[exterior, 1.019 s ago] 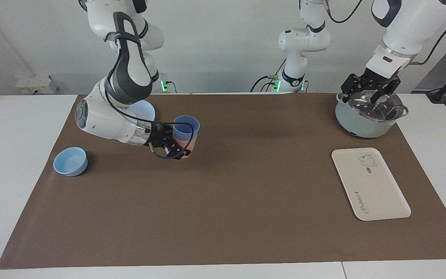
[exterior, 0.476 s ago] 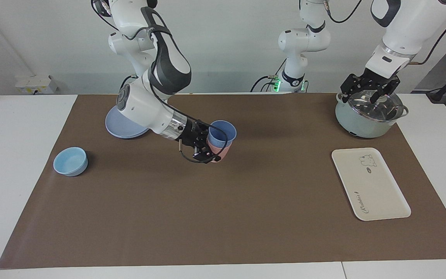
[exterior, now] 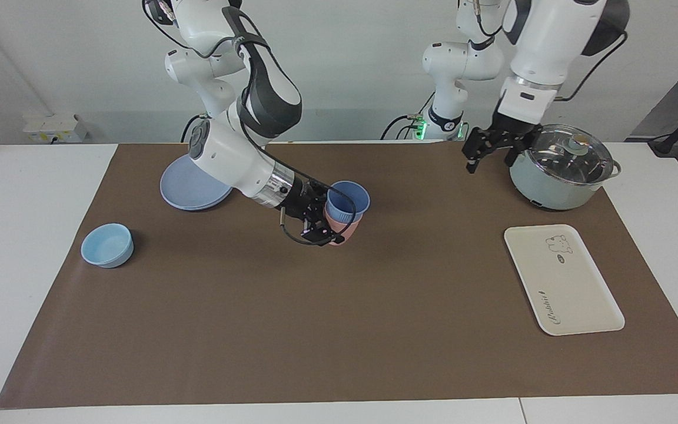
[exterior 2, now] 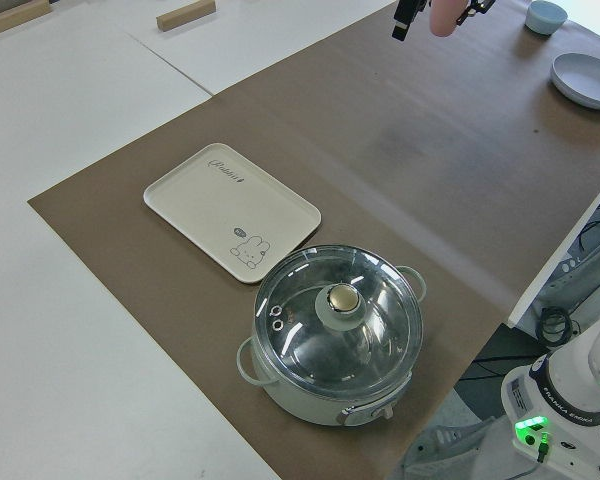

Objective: Place cup on tray
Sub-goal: 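Grasp the inner blue cup with the left gripper while the right gripper holds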

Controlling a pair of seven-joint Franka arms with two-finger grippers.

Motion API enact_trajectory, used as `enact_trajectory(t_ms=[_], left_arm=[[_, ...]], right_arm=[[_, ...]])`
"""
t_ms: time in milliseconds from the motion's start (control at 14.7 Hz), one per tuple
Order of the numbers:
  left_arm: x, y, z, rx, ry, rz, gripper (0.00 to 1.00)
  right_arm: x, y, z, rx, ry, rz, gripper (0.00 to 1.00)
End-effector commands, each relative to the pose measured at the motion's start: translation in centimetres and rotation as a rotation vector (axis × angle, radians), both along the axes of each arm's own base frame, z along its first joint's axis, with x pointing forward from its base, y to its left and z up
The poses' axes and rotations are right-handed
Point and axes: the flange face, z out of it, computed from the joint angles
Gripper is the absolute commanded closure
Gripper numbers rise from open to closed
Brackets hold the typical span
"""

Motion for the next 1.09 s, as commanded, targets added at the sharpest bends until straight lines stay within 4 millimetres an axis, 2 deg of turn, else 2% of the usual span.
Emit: enact_trajectory(t_ms=[0, 68, 272, 476, 612, 883, 951, 1019], left_arm=[[-0.8, -4.1, 0.0, -0.148, -0.069, 0.148, 0.00], [-0.9, -5.3, 0.1, -0.177, -0.078, 0.182, 0.01], [-0.3, -7.0, 1.9, -0.261, -0.082, 0.227, 0.13], [-0.8, -9.5, 1.4, -0.312, -0.111, 0.216, 0.29], [-0.1, -11.1, -0.4, -0.314, -0.106, 0.218, 0.31], [0.1, -11.5, -1.0, -0.304, -0.106, 0.213, 0.33], [0.1, -12.6, -1.7, -0.300, -0.095, 0.202, 0.40], [0.1, -13.4, -2.0, -0.301, -0.089, 0.193, 0.55]], right_arm=[[-0.4, 0.2, 1.6, 0.036, 0.008, -0.023, 1.00], [-0.4, 0.2, 1.6, 0.036, 0.008, -0.023, 1.00], [-0.4, 0.2, 1.4, 0.033, 0.012, -0.020, 1.00], [-0.4, 0.1, 1.3, 0.028, 0.007, -0.015, 1.00], [-0.5, 0.1, 1.3, 0.024, 0.006, -0.012, 1.00], [-0.5, 0.1, 1.3, 0.022, 0.004, -0.011, 1.00], [-0.5, 0.1, 1.4, 0.023, 0.003, -0.011, 1.00], [-0.5, 0.1, 1.4, 0.023, 0.003, -0.011, 1.00]])
